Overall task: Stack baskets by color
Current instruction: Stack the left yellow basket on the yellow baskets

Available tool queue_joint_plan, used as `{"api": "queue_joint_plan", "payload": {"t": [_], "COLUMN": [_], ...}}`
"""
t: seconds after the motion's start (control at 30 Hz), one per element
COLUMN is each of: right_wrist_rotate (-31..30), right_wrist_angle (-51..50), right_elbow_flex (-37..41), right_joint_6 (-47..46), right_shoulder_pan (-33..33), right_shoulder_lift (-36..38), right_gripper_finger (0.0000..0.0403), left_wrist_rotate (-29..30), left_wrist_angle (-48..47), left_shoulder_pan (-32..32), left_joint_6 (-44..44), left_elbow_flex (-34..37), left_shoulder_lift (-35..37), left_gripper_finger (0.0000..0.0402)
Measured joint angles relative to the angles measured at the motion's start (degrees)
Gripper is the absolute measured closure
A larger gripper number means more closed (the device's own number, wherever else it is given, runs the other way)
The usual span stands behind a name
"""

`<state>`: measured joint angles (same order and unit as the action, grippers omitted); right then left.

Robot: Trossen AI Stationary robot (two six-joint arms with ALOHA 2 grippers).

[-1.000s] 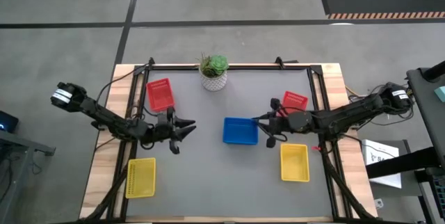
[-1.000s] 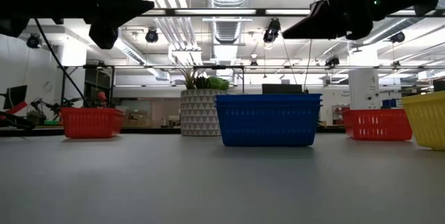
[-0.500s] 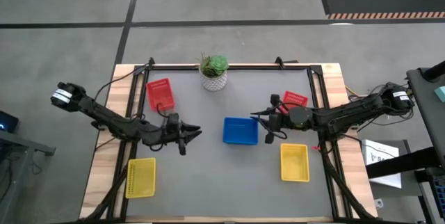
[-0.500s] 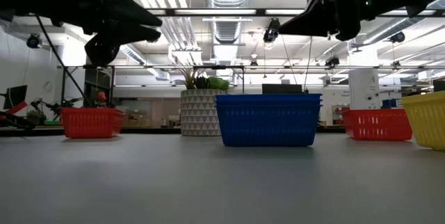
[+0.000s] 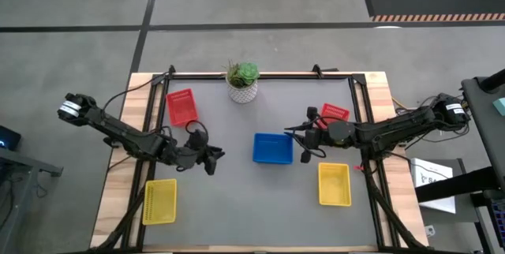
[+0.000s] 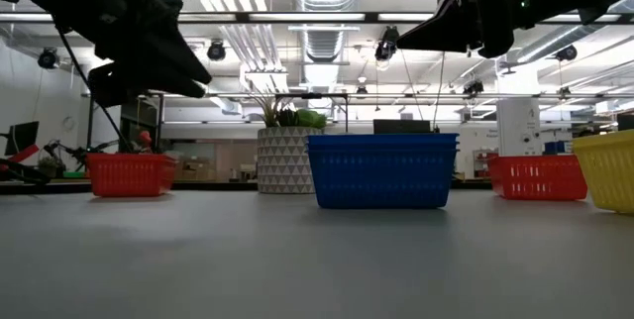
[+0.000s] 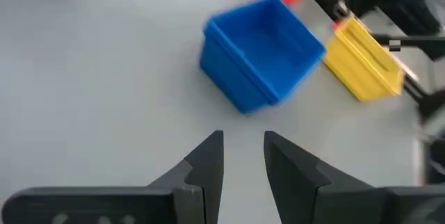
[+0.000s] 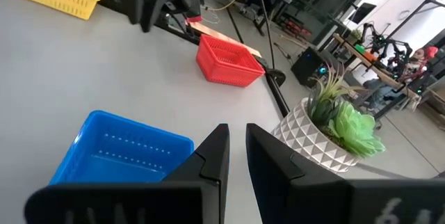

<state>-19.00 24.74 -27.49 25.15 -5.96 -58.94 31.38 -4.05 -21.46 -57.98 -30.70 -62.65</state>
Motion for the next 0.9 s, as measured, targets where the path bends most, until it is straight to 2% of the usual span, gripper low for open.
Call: {"api": "queue_joint_plan", "payload": {"t": [0.2, 0.3, 0.43, 0.53, 0.6, 0.73, 0.8, 0.9], "right_wrist_rotate": [0.0, 0.0, 0.0, 0.0, 0.0, 0.0, 0.0, 0.0], "right_wrist_angle": [-0.4, -0.4, -0.5, -0.8, -1.1, -2.2, -2.2, -2.2], "right_elbow_flex": [0.0, 0.0, 0.0, 0.0, 0.0, 0.0, 0.0, 0.0], "right_joint_6": [0.0, 0.0, 0.0, -0.2, -0.2, -0.7, -1.2, -1.2], "right_shoulder_pan": [0.0, 0.0, 0.0, 0.0, 0.0, 0.0, 0.0, 0.0], "right_shoulder_lift": [0.0, 0.0, 0.0, 0.0, 0.0, -0.1, -0.1, -0.1], "right_gripper_finger": [0.0360, 0.0360, 0.0360, 0.0360, 0.0360, 0.0360, 0.0360, 0.0360], "left_wrist_rotate": [-9.7, -15.3, -26.0, -32.4, -36.0, -39.7, -41.5, -43.7], "left_wrist_angle": [-0.9, -4.2, -12.0, -24.5, -37.0, -59.4, -65.1, -68.1], "left_shoulder_pan": [-1.1, -1.4, -2.0, -2.7, -3.7, -7.1, -9.5, -12.8], "left_joint_6": [-7.1, -12.5, -17.2, -20.6, -23.4, -29.7, -33.6, -41.4], "left_elbow_flex": [-1.1, -4.7, -12.4, -20.8, -27.2, -38.0, -40.4, -40.5], "left_shoulder_lift": [-2.7, -7.2, -15.1, -20.2, -23.1, -27.5, -28.7, -29.0], "left_gripper_finger": [0.0319, 0.0330, 0.0349, 0.0357, 0.0358, 0.0359, 0.0359, 0.0359]}}
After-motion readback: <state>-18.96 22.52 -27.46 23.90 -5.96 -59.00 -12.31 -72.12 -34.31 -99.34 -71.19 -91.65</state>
